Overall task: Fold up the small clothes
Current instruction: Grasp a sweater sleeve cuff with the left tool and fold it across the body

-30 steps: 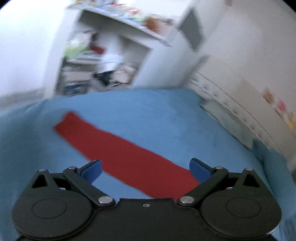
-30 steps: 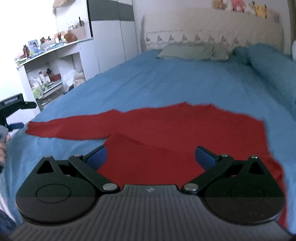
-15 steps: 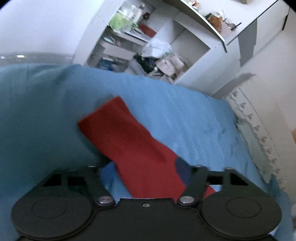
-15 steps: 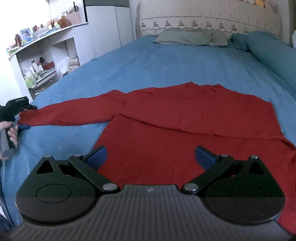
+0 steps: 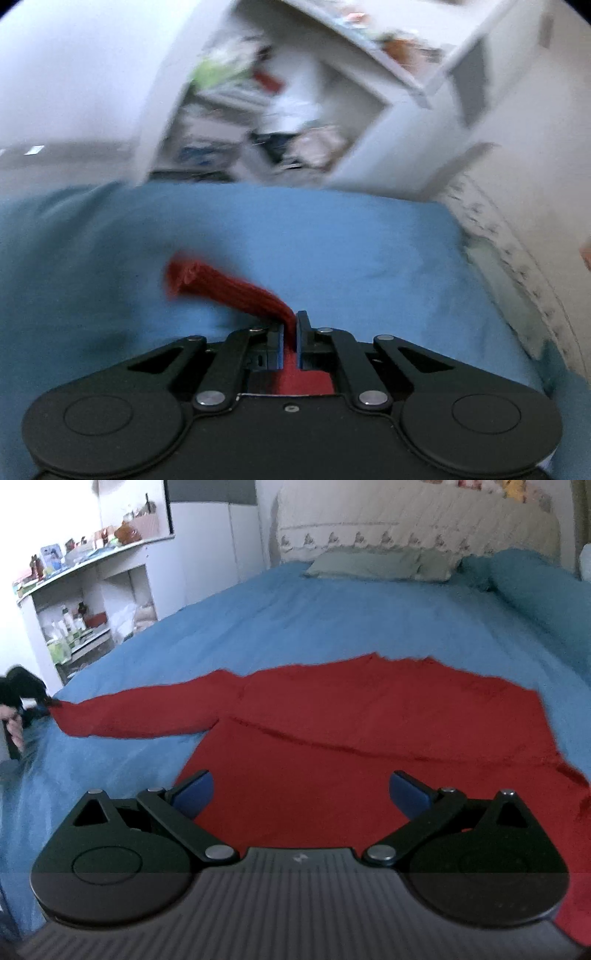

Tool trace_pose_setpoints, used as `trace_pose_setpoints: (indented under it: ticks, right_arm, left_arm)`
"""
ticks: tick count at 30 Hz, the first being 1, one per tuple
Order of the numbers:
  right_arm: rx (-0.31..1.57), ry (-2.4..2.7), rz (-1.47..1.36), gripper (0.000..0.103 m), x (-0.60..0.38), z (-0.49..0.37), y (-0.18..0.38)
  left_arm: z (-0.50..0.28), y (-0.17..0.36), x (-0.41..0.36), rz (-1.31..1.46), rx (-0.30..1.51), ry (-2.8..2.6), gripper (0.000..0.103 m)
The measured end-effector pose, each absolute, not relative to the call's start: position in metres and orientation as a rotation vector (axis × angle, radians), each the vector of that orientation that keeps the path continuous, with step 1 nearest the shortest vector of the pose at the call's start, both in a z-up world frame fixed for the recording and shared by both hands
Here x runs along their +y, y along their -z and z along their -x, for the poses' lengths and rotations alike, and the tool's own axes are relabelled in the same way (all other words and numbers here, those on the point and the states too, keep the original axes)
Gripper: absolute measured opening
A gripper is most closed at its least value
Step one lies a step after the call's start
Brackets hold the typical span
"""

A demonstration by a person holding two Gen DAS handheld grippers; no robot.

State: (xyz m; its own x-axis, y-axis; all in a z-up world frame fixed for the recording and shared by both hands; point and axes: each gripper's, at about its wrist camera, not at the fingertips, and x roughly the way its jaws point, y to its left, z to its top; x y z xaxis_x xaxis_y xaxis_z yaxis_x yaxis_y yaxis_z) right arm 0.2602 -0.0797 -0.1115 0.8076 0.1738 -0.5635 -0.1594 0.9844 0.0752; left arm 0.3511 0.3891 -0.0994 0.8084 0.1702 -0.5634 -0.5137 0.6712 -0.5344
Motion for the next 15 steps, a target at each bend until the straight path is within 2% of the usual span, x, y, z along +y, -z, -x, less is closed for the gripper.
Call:
trace_pose_setpoints:
  ticks: [4,8,12,15]
  right_arm:
    - [0.577,-0.125,-0.034,0.103,-0.106,-0.260,0.106]
    - [0.564,-0.052,-0.029,0.103,-0.137,-0.260,0.104]
    - [0.553,0.017,-0.037,0.103,-0.174,-0.260,0.102]
    - [0.542,0.055,-0.055,0.103,-0.203,-0.256,0.101]
  left_arm:
    - [-0.376,0.045,0.316,0.653,0.485,-0.233,0.005]
    - [-0.402,0.010,0.205,0.537,0.483,-0.006,0.005]
    - [-0.421,0.013,0.086,0.433,0.565,0.207,0.005]
    - [-0.425,0.040,0.005,0.322,0.644,0.328,0.006]
